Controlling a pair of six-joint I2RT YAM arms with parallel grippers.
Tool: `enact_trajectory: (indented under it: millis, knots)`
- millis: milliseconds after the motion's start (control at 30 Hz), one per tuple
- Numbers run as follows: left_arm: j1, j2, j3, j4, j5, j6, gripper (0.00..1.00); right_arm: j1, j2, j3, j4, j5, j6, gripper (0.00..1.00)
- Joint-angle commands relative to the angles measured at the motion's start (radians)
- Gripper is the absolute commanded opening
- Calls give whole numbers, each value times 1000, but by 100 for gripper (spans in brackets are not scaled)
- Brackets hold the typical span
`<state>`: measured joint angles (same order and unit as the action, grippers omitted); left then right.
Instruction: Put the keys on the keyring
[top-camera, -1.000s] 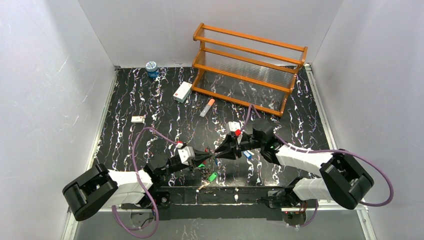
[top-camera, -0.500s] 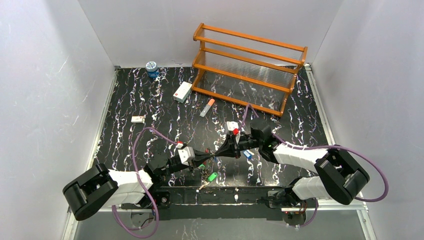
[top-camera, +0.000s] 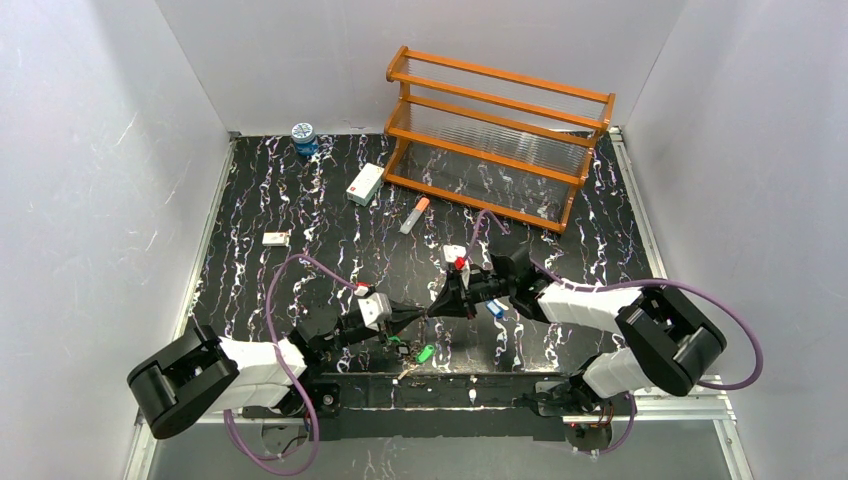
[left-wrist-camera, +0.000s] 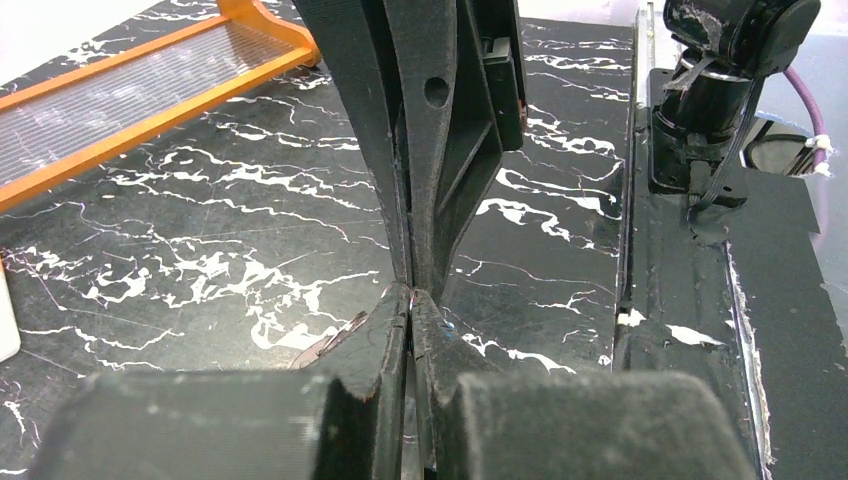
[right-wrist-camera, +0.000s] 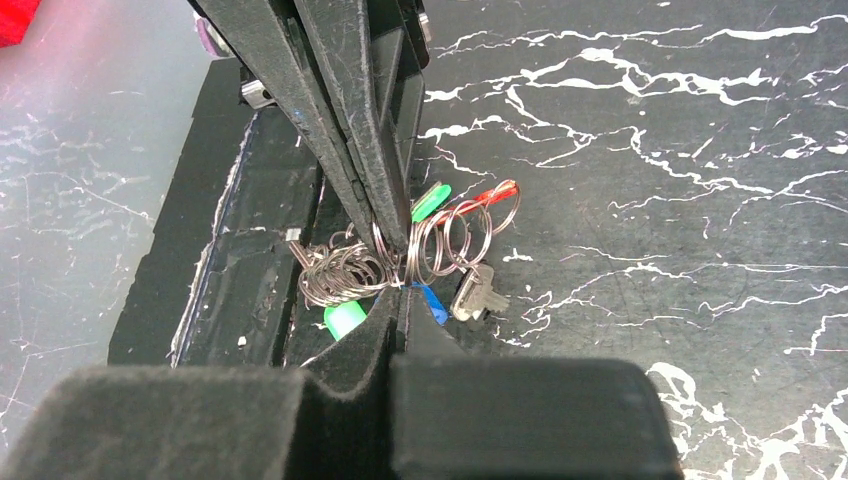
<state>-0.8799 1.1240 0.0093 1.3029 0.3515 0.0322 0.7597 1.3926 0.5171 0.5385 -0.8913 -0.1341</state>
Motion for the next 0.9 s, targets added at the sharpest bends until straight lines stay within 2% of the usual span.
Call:
enact_trajectory:
  millis: [0,67,133,200,333,567,867]
  knots:
    - [-1,-9,-7,90,-27,3,0,7,26,27,-88,35,-17,2]
    - [-1,-7,-7,90,-27,3,0,8,15,30,-92,31,-19,9]
    - [-2,-6,-6,90,-27,5,0,9,-10,24,-88,26,-23,26]
    - [-2,-4,-6,90,-27,4,0,8,-50,9,-74,18,-30,37]
    - [-1,-3,-8,90,-26,2,0,9,-133,-24,-52,20,-52,48]
    - [-1,6,-8,89,-17,1,0,7,-223,-54,8,-6,-77,49]
    - [-1,4,-6,90,-6,-3,0,9,-130,-19,112,-41,-41,47]
